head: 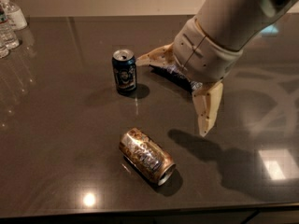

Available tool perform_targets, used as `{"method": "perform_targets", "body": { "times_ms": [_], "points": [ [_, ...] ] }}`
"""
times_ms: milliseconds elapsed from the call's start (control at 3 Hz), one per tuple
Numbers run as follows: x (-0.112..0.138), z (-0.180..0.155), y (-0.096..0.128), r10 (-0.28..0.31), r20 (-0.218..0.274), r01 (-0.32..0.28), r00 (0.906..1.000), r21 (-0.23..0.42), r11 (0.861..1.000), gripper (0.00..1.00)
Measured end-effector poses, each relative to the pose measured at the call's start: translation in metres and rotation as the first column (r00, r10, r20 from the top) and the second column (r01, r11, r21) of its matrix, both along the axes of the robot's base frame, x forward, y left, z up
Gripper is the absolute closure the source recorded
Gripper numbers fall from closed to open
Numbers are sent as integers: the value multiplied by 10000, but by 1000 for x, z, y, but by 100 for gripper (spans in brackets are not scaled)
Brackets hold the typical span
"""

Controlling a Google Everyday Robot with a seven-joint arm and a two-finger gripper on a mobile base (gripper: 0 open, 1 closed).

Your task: Place orange can upright

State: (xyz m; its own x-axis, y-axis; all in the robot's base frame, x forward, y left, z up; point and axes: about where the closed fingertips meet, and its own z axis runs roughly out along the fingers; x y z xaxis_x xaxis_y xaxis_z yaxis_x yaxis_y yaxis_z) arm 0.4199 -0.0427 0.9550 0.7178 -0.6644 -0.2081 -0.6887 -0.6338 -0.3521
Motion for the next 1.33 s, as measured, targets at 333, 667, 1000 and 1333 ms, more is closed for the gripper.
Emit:
{"method": "perform_targets", "body": {
  "times_ms": [333,667,1000,1333],
  "points": [
    [-14,-8,15,1931,468,-1917,9801,-333,9809,0],
    [-23,-17,28,3437,817,-3388,9355,-683,9384,0],
    [-30,-27,38,4781,863,-4691,8740,-1061,8767,0],
    [-35,-36,44,5899,876,-5727,8027,-1628,8034,0]
  ]
}}
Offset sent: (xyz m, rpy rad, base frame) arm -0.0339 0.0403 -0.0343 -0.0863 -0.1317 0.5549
